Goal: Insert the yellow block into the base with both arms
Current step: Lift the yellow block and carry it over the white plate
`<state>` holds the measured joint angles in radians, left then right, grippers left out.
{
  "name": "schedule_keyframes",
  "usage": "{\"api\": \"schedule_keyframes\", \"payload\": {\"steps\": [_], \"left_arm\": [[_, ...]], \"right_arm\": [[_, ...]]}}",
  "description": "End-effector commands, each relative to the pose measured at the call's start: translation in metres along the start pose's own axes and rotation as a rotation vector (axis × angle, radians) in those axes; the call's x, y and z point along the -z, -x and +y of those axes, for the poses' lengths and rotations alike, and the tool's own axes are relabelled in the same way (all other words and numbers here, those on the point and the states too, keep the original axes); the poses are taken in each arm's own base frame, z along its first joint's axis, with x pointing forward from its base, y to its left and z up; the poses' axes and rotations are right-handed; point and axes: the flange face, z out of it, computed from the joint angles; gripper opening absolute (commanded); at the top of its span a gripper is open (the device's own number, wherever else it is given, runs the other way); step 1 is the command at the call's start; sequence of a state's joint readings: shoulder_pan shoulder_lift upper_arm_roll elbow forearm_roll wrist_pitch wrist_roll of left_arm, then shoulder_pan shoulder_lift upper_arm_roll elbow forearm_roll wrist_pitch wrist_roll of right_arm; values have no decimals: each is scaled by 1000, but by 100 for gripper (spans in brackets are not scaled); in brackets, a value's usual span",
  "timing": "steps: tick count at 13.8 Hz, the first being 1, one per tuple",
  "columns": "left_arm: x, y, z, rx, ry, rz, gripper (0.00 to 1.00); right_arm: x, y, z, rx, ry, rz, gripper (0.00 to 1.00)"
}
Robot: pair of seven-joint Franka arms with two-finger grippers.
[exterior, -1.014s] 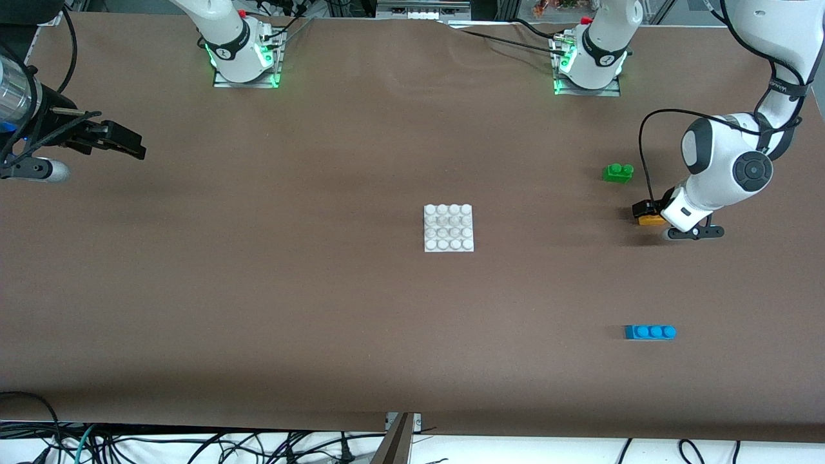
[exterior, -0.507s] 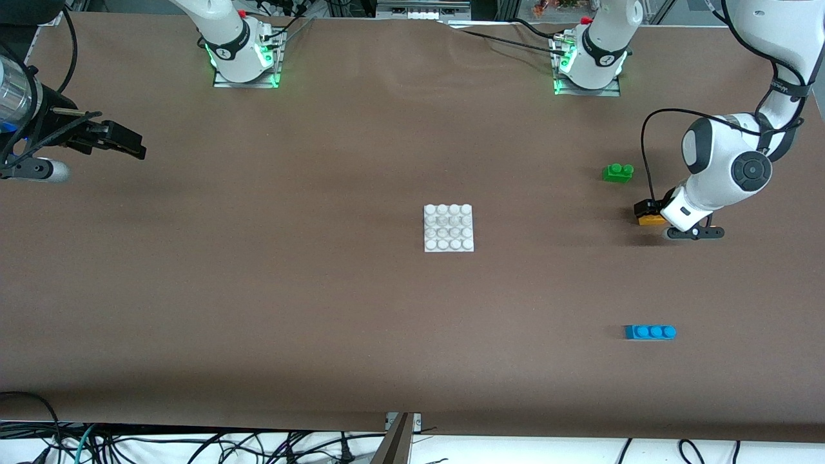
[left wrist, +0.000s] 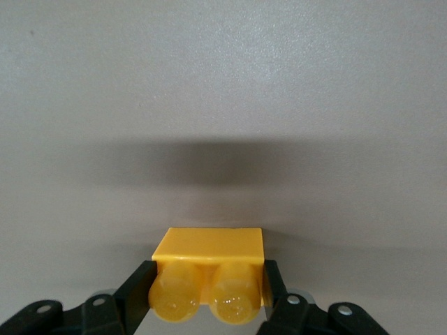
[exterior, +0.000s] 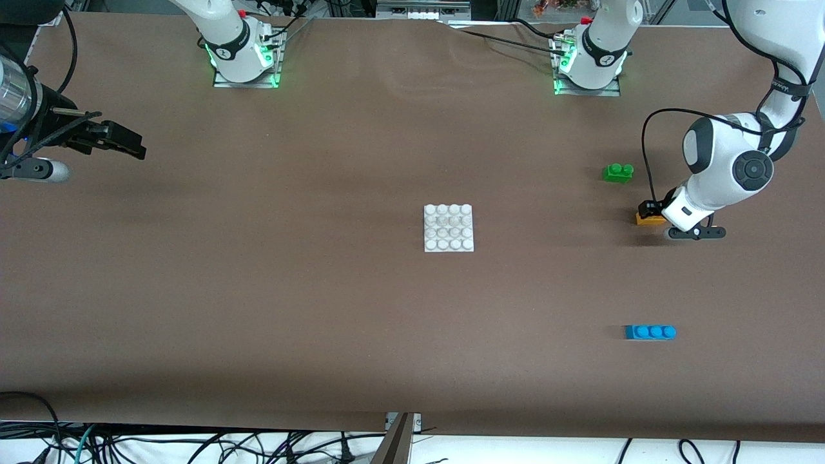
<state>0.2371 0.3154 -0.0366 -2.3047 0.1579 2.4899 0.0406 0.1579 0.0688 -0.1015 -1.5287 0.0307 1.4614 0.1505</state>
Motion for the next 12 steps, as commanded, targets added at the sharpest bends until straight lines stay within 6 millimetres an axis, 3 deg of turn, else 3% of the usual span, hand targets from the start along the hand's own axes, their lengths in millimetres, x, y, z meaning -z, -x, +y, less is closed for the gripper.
{"api": "schedule_keyframes", "payload": {"steps": [1,5,8,9,12], "left_arm": [[11,-4,-3,-18,-17,21,51],[66,-28,-4,-18,-37,15,50],[119,-51,19,-46,-36,-51,51],[131,-54,37,-63,-32,-65,50],[179,-62,118,-60,-30,-68,50]], "right_arm": [[9,-3,3,-6,2,22,99],[9,-2,0,0,4,20,99],[9,-2,-1,-1,2,20,99],[9,-3,0,-1,4,20,99],[9,-3,3,-6,2,20,99]]}}
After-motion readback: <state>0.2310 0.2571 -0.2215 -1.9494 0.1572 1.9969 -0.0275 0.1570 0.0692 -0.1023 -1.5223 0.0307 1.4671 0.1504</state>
